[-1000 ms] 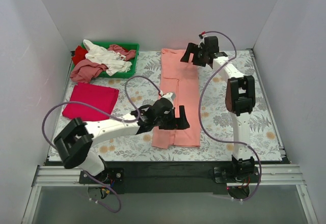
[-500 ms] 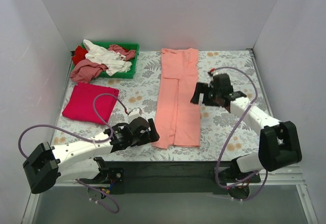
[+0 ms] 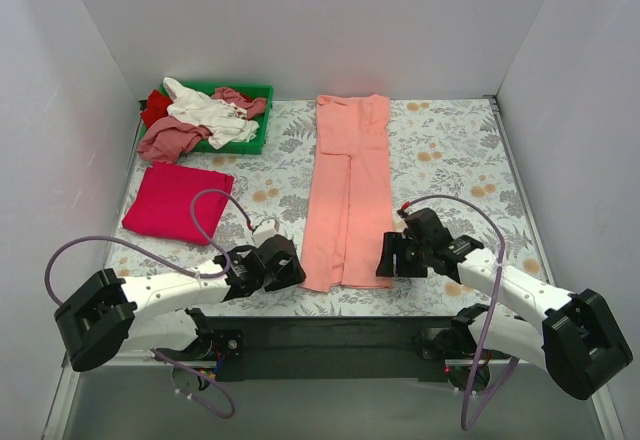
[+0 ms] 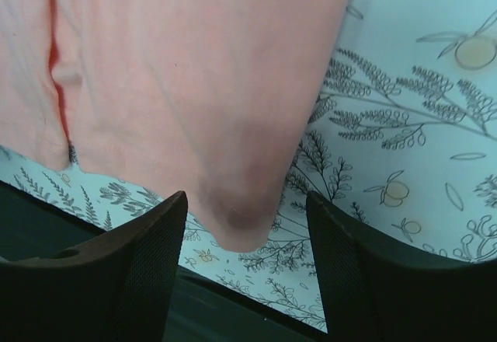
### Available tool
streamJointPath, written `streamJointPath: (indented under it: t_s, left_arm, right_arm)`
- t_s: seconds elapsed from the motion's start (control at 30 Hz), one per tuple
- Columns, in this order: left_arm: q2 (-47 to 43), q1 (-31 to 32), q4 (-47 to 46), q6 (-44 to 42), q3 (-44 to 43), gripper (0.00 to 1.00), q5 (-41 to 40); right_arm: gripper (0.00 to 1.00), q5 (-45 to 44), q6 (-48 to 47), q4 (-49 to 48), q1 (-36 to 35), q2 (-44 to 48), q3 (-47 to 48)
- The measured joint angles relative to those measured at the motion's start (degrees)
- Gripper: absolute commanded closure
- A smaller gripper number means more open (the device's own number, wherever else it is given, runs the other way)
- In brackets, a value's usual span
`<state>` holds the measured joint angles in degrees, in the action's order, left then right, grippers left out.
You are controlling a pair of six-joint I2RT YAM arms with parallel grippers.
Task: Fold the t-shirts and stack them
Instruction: Fold the tshirt
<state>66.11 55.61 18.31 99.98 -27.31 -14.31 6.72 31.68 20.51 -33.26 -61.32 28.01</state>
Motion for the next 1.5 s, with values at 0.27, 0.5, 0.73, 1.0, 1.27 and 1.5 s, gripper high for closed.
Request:
streamJointPath:
  t_s: [0.27,0.5,0.73,1.0,1.27,1.5]
  left_arm:
    - [3.4,0.0,-5.5,-0.2,0.6,0.74,2.4]
    - [8.2,-0.1,-9.2,-2.2,-1.0,1.00,6.4]
    - [2.2,0.0,-8.2,-3.2,1.2,1.00,9.4]
    - [-5.0,0.5,-8.5,-4.5,2.0,1.00,14.4]
    - [1.3,0.4,-10.6,-5.9,-2.8,1.00,12.2]
    - [8.6,-4.9,-13.5,-7.9,-11.8,1.00,10.7]
  right_arm:
    - [0.50,1.3,3.9,-1.0,-1.6,1.6,-3.5]
    - [0.76,3.4,5.5,-1.6,-2.0,1.8,-4.9]
    - [0.99,4.5,6.3,-1.0,-3.2,5.0,-7.4]
    - [0.99,5.6,7.2,-0.4,-5.6,12.0,-8.2]
    - [0.99,1.2,6.6,0.4,-5.8,11.4,-3.1]
    - [0.99,-4.7,4.3,0.2,-4.9,2.5,7.4]
